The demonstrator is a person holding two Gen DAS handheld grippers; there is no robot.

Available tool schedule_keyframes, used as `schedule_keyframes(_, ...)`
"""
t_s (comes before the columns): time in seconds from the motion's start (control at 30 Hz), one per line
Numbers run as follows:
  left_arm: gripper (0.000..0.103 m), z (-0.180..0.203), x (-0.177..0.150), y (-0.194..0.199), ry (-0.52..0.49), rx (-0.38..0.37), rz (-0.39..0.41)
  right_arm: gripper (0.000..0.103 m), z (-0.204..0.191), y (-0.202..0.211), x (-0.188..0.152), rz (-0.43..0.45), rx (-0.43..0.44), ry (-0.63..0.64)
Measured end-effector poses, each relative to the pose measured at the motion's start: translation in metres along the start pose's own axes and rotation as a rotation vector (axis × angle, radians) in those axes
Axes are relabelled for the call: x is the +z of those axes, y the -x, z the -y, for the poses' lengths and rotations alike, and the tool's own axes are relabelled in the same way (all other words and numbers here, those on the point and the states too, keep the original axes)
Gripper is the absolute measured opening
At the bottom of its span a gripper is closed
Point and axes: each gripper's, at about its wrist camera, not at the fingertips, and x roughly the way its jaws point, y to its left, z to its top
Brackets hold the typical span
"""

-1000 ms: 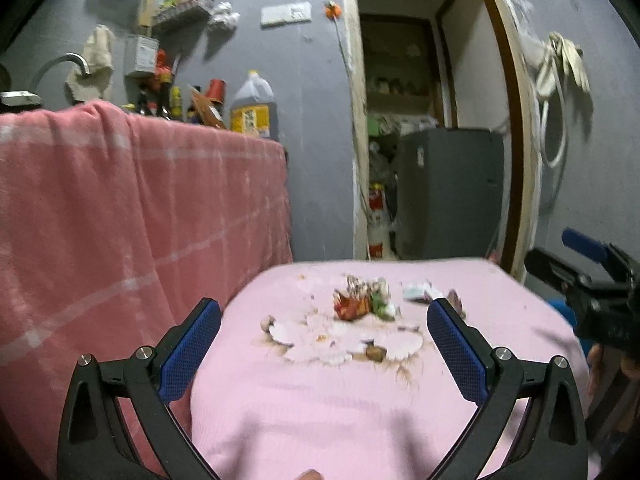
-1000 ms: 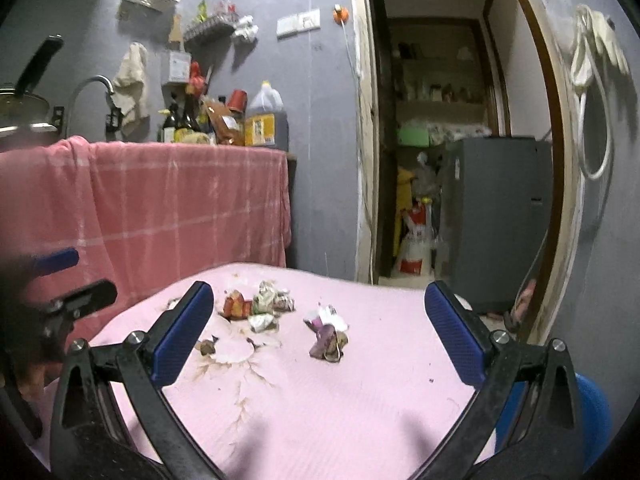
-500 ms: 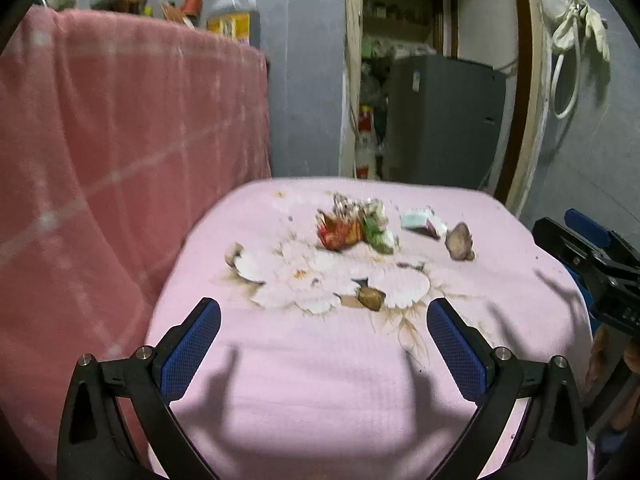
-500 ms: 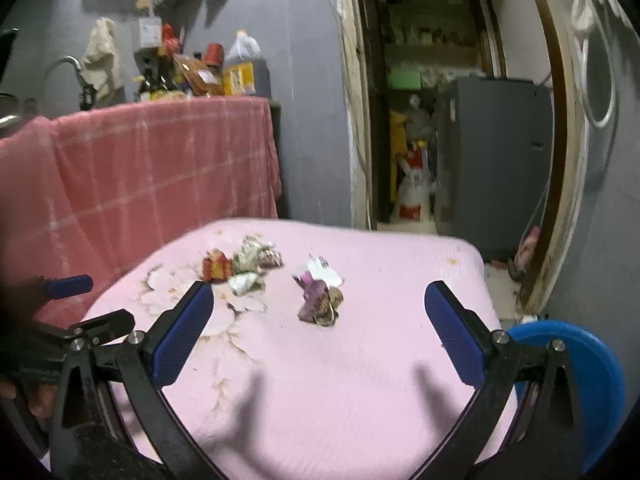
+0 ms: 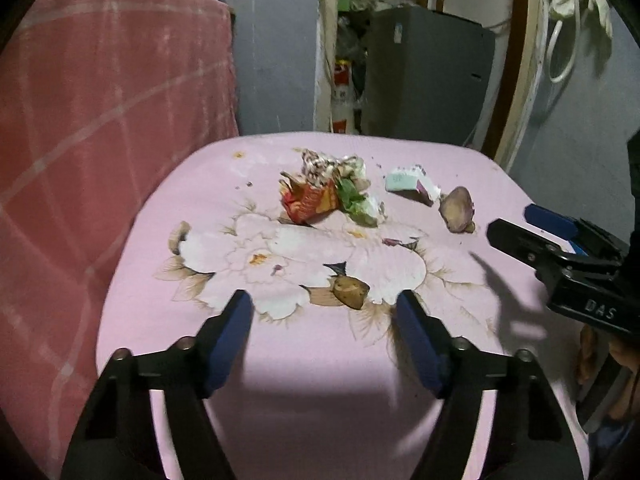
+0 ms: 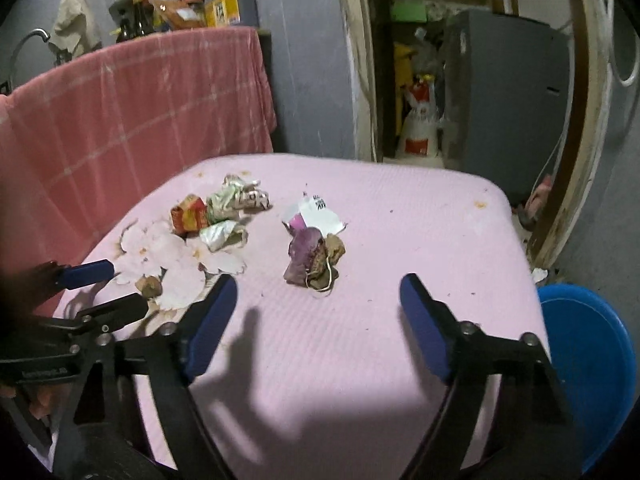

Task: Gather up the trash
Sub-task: 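Grasp a brown scrap with the left tool while the right tool grasps the purple-wrapped item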

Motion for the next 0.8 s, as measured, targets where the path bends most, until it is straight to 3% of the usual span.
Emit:
schedule_keyframes(0.37,0.029,0.002,0.0,-0.012,-0.009,-0.043,-0.029,0.072,0.0,-0.027,0.005,-0.094,0.02,0.014)
schedule_keyframes(0.57,0.018,-0.004,0.0,-0.011,0.017,-0.052,-0.025,0.07,0.006,-0.035,0.011,-0.106,0.021,-0.009)
schedule_keyframes(0.63,0.018,-0.004,0.0,-0.01,0.026,-0.056,-0.026,0.066,0.006,-0.037,0.012,-0.107,0.022,-0.011)
schedule_keyframes(0.7,0.018,-0.002,-0.001,-0.008,0.025,-0.053,-0.025,0.054,0.006,-0.038,0.012,-0.108,0.023,-0.01)
schedule_keyframes(0.8,0.018,0.0,-0.003,-0.007,0.021,-0.045,-0.023,0.045,0.006,-0.036,0.011,-0.103,0.033,-0.009)
